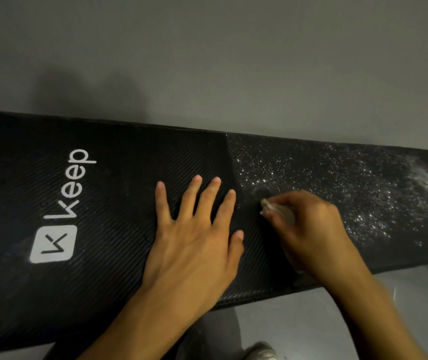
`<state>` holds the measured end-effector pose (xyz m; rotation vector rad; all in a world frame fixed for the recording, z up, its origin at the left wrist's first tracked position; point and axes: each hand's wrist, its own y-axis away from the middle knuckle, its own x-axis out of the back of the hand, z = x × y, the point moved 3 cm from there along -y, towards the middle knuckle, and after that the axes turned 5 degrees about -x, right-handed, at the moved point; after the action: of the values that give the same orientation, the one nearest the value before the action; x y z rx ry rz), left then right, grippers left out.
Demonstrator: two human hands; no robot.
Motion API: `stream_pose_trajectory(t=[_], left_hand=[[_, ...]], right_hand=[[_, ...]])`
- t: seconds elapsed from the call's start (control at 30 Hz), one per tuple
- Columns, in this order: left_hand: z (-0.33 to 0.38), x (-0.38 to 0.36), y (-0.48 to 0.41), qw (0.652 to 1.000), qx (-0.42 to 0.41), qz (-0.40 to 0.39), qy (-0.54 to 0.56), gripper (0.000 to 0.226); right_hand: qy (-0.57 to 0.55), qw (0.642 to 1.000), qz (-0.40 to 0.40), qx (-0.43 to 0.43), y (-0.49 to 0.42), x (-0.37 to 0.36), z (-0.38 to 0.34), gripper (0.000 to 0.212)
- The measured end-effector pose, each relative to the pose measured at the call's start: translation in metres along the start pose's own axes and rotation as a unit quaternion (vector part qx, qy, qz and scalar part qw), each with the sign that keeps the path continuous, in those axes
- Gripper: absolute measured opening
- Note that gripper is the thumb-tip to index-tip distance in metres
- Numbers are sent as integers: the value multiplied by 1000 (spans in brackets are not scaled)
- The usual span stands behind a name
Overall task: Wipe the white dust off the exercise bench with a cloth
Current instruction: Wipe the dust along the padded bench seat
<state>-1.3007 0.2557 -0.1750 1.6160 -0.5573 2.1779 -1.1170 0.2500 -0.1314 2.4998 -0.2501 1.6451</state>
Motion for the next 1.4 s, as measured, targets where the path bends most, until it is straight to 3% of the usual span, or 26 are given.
stream_pose_trajectory(t=[0.13,0.3,0.47,0.57,0.63,0.8,0.97,1.13,1.27,1.4], left_hand=[[1,0,-1,1000,-4,1,-6,64],[-1,0,-1,1000,-5,-1,4,66],[0,0,-1,1000,1,5,2,69],[-2,0,-1,1000,7,5,5,73],[-1,1,-1,1000,10,4,9,75],[0,1,-1,1000,9,6,5,75],[-1,1,-2,1000,9,4,11,76],[-1,1,-2,1000,10,10,12,76],[-3,1,-3,1000,14,6,20,78],[-5,2,-4,999,29,1,24,78]], right_hand=[[11,998,68,13,-23,-11,-12,19],[-19,999,-11,35,-8,-9,-13,18],[17,997,74,19,-31,-14,-18,20],[-7,998,4,64,-20,-18,-25,19],[-12,998,-30,48,-12,-12,-19,17],[20,997,67,27,-35,-12,-15,18],[-23,997,-37,69,-16,-14,-20,16],[27,997,55,38,-41,-11,-14,19],[1,995,9,96,-36,-22,-31,22],[-7,996,14,83,-23,-15,-23,19]])
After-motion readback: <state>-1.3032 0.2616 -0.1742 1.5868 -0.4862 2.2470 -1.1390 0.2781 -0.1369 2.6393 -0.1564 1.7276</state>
